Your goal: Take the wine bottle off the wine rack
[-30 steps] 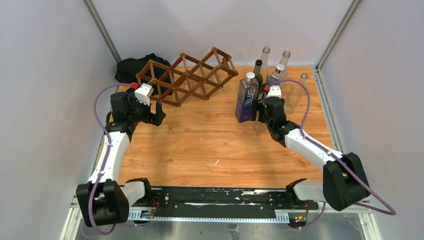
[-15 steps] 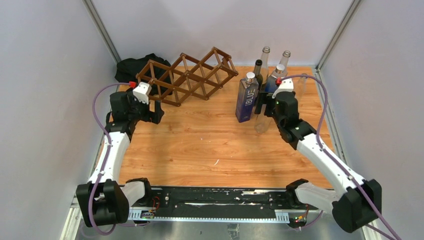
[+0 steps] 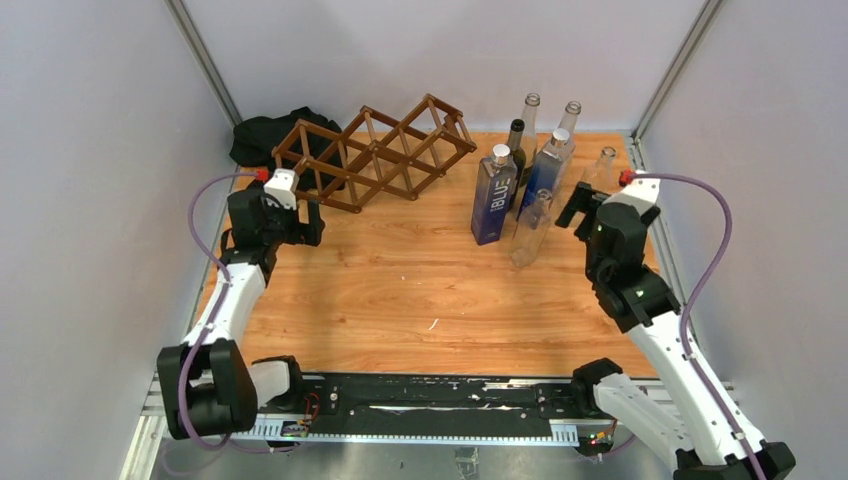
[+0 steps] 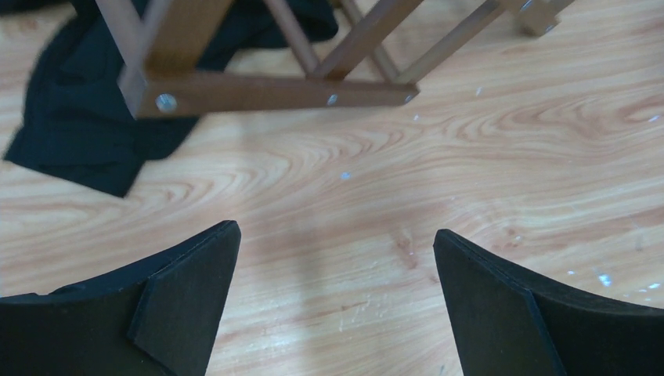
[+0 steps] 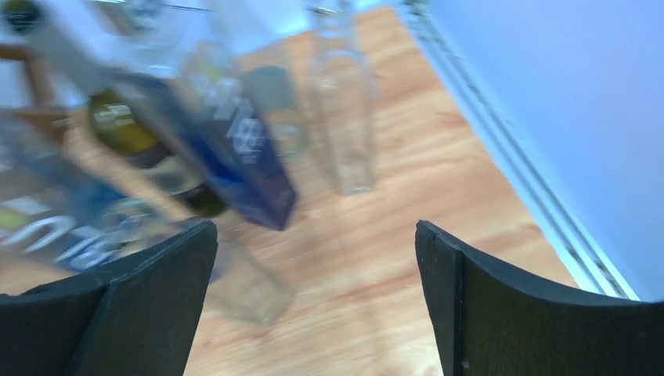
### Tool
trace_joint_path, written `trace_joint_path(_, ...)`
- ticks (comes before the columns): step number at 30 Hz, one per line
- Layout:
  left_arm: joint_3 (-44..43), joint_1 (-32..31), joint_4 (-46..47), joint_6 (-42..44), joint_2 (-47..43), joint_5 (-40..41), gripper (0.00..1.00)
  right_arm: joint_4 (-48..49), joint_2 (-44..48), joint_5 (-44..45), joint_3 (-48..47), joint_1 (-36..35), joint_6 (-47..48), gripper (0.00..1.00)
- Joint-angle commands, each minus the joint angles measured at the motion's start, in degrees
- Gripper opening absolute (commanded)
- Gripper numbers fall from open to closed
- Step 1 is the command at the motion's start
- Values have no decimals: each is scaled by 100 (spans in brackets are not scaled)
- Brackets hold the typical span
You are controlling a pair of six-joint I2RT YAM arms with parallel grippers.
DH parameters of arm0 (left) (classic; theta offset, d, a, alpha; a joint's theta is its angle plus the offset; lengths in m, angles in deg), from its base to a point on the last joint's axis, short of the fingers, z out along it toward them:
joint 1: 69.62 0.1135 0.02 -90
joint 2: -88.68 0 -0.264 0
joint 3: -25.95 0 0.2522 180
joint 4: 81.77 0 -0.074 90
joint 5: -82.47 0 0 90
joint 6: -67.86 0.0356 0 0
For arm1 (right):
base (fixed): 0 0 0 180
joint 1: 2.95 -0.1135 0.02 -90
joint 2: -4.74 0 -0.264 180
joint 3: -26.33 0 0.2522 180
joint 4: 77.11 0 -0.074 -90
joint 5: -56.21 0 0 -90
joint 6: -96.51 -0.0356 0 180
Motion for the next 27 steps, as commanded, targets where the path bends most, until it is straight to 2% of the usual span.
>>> trace_joint_path(1,496,56,894,-70,386,314,100,-174,442,2179,898,260,-717,100)
trace_joint_path(4,837,52,1519,-125,577,129,100,726,701,2867,1657,325,-594,100)
trace_joint_path(7,1155,52,2461,-383,867,-27,100,1707,546,3005,2177,419,-57,98)
trace_joint_path(11,1380,51,3409,-735,1408,-226,100,1999,-78,3088,2333,712,348,93)
trace_joint_path(15,1349,51,3540,-714,1593,-63,100,2784,-367,2699,2831,1107,573,91)
trace_joint_path(19,1869,53,4765,-865,1562,79,100,3279,-652,2208,3351,1319,166,99)
trace_joint_path(21,2058,40,5180,-769,1536,-185,100,3913,-847,2036,3616,1329,153,99)
trace_joint_path(27,2549,42,5876,-767,1294,-132,100,5849,-1573,1619,4169,1371,888,100)
